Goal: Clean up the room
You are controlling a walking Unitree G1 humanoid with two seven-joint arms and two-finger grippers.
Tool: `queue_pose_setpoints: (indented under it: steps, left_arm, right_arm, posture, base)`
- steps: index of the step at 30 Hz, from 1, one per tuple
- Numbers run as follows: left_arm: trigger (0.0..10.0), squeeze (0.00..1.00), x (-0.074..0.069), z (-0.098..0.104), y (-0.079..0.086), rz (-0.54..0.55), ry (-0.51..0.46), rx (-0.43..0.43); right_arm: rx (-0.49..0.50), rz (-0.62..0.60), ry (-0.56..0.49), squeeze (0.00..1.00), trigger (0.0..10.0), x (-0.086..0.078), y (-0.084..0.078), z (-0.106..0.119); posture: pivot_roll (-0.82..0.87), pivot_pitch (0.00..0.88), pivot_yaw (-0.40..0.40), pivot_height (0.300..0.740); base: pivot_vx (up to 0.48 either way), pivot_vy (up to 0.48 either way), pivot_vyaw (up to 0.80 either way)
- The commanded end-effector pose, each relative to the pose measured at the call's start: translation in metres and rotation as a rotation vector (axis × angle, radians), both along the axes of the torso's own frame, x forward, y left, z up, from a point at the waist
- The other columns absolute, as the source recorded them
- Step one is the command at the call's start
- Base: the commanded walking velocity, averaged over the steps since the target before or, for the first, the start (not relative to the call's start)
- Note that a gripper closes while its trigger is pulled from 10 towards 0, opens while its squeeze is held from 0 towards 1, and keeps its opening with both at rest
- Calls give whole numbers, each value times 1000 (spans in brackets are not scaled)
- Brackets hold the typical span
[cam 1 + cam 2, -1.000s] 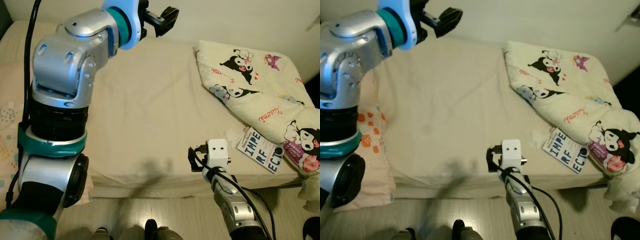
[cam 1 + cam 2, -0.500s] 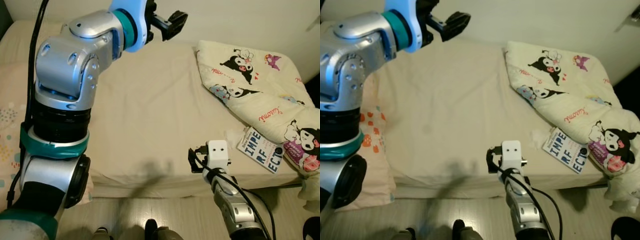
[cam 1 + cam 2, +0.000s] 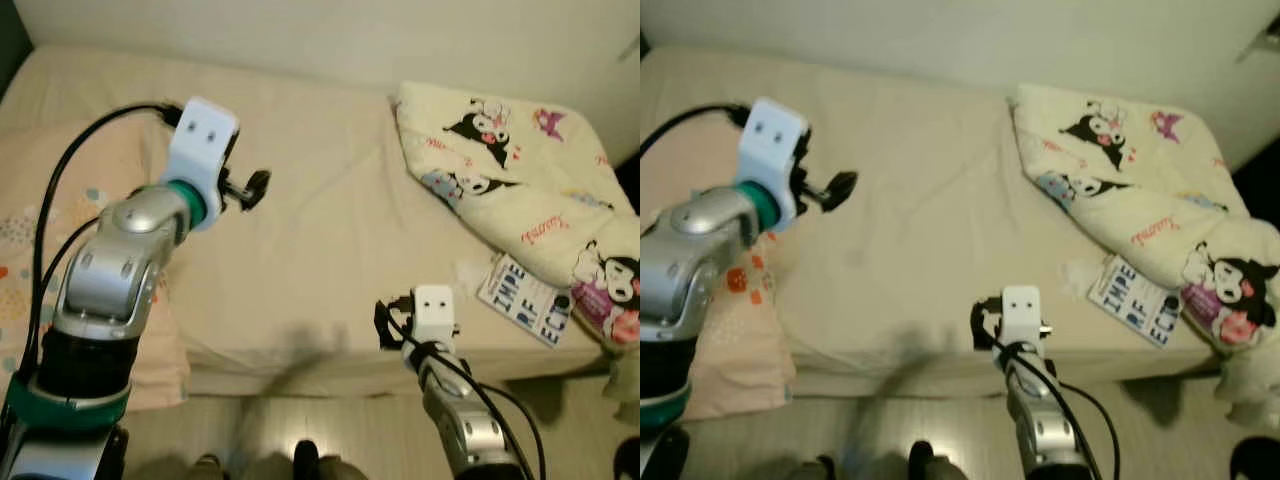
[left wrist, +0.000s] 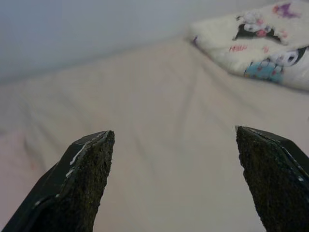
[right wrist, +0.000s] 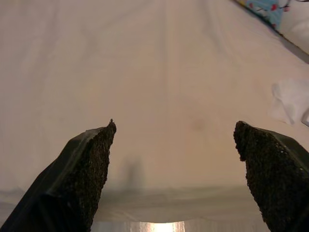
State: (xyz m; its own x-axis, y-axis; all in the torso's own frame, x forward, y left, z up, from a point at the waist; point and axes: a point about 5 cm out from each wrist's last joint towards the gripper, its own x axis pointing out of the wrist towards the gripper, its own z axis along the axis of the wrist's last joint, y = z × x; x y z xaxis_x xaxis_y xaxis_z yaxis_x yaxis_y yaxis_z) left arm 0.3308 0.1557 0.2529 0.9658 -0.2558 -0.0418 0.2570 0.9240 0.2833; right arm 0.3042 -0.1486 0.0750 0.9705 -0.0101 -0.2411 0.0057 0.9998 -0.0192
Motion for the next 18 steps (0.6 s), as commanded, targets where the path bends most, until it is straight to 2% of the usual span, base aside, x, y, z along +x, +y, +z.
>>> queue_pose_setpoints:
  steps: [1,2,3,4,7,8,9,10,12,18]
  left_arm:
    - [10000,0,-4,-16,1,13,22,9]
    - [10000,0,-6,-22,3,25,35,7]
    - [10000,0,-11,-42,10,53,68,27]
    - [10000,0,-11,-42,10,53,68,27]
    - [10000,0,-28,-105,25,129,208,41]
    - [10000,0,-28,-105,25,129,208,41]
    - [10000,0,-35,-125,25,135,263,33]
    - [10000,0,-39,-138,24,136,296,27]
    - [10000,0,-50,-165,23,138,348,70]
    - [10000,0,-58,-189,35,214,369,122]
  right_arm:
    - [-5,-42,25,0,10000,-8,-9,-9]
    - [-5,-47,26,0,10000,-8,-9,-9]
    - [-1,-56,29,0,10000,-10,-10,-12]
    - [-1,-56,29,0,10000,-10,-10,-12]
    - [6,-74,40,0,10000,-14,-12,-19]
    - [6,-74,40,0,10000,-14,-12,-19]
    - [8,-77,45,0,10000,-15,-13,-22]
    - [8,-79,49,0,10000,-16,-14,-24]
    - [11,-88,53,0,10000,-17,-15,-27]
    - [46,-145,44,0,10000,-16,-17,-29]
  posture:
    - [136,128,-67,740]
    - [136,128,-67,740]
    - [132,97,-50,740]
    - [132,97,-50,740]
    - [130,70,-44,740]
    - [130,70,-44,740]
    - [138,54,-41,740]
    - [140,50,-38,740]
    - [149,48,-29,740]
    - [176,31,-9,740]
  base:
    - [0,0,0]
    - [0,0,0]
    - [0,0,0]
    - [0,0,0]
    - [0,0,0]
    - [0,0,0]
    - [0,0,0]
    - [0,0,0]
    - [0,0,0]
    - [0,0,0]
